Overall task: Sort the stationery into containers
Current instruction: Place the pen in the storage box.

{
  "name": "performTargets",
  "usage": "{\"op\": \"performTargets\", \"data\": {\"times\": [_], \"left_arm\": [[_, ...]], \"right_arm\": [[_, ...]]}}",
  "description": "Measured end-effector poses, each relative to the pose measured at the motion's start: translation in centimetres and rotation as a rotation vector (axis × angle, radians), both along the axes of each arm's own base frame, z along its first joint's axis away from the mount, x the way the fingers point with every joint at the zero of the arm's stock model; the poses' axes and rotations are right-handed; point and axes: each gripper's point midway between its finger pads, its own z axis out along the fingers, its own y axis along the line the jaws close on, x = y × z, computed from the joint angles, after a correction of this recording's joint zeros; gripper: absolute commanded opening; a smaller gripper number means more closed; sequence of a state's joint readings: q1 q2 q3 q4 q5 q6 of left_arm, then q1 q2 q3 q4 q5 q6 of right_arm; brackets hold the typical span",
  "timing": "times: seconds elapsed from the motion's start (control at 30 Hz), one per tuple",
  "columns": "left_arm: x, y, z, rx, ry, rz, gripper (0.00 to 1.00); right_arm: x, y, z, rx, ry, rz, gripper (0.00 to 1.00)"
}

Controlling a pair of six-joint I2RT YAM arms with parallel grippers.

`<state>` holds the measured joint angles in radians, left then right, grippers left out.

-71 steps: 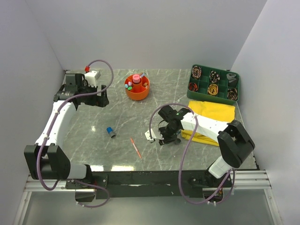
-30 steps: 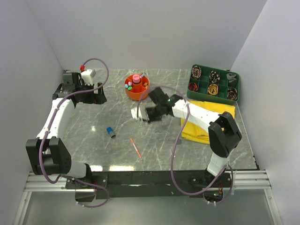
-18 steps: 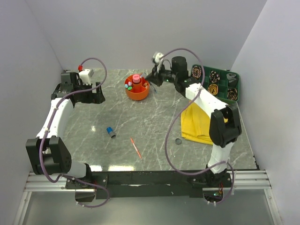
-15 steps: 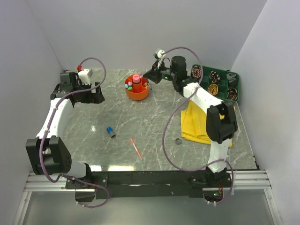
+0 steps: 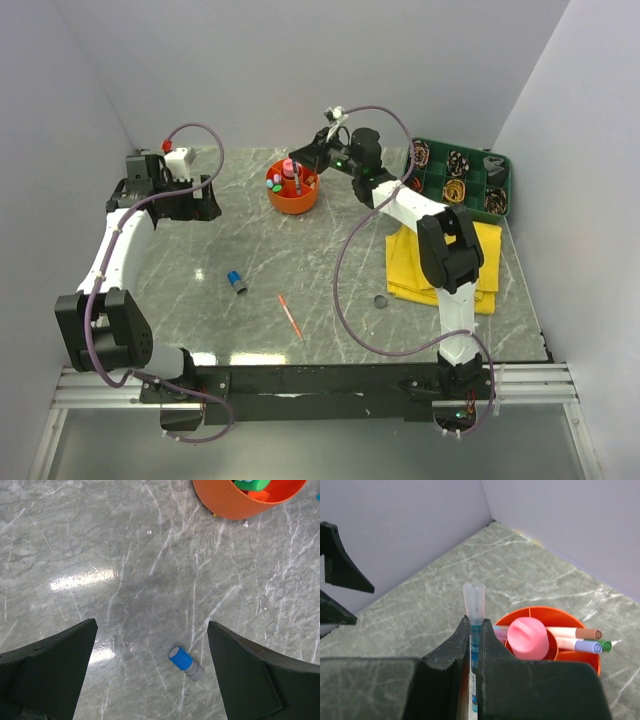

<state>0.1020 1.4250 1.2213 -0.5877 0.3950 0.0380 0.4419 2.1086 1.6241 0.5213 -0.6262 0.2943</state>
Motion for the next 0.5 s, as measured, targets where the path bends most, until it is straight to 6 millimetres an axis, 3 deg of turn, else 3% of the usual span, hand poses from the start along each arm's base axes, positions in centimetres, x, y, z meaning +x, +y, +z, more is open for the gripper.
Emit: {"op": "performTargets", "data": {"times": [0.5], "left_arm": [[0.2,0.3,-1.0,-0.001,0.026,0.005,0.99]], "right_arm": [[2.9,-0.6,-1.3,0.002,-0.043,-0.141,0.00]]}}
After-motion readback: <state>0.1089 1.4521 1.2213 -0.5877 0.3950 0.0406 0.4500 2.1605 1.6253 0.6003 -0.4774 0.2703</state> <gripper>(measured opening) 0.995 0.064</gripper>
